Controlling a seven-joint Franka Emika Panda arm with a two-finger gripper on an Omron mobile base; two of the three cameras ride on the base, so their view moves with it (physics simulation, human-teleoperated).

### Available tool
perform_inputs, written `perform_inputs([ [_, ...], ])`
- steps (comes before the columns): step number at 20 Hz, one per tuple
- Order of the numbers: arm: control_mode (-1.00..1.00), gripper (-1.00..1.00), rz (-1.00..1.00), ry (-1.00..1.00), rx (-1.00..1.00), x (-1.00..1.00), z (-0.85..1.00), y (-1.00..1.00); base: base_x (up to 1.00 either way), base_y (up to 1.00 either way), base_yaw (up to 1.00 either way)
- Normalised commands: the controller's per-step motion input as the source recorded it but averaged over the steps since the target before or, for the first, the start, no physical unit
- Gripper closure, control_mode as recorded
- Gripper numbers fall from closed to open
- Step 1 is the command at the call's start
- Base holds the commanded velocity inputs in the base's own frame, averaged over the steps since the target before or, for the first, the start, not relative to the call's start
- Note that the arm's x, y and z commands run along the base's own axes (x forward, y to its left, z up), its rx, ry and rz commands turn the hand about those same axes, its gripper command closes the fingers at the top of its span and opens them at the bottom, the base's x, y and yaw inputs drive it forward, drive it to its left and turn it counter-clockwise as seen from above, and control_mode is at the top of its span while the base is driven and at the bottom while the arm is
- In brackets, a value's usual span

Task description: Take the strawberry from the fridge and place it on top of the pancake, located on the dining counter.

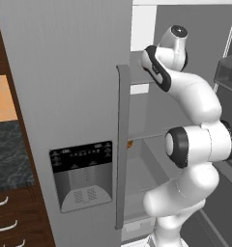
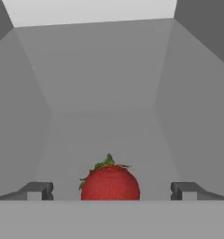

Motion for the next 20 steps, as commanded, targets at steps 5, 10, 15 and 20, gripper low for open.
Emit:
perform_inputs([
  [5,-1.00,-1.00,0.00,0.07,0.00,0.18,-0.14,0.00,0.00,0.00,0.00],
  [10,-1.00,-1.00,0.00,0.03,0.00,-0.07,-0.19,0.00,0.00,0.00,0.00],
  [15,-1.00,-1.00,0.00,0.00,0.00,-0.18,-0.24,0.00,0.00,0.00,0.00],
  [20,-1.00,-1.00,0.00,-0.02,0.00,0.04,-0.09,0.00,0.00,0.00,0.00],
])
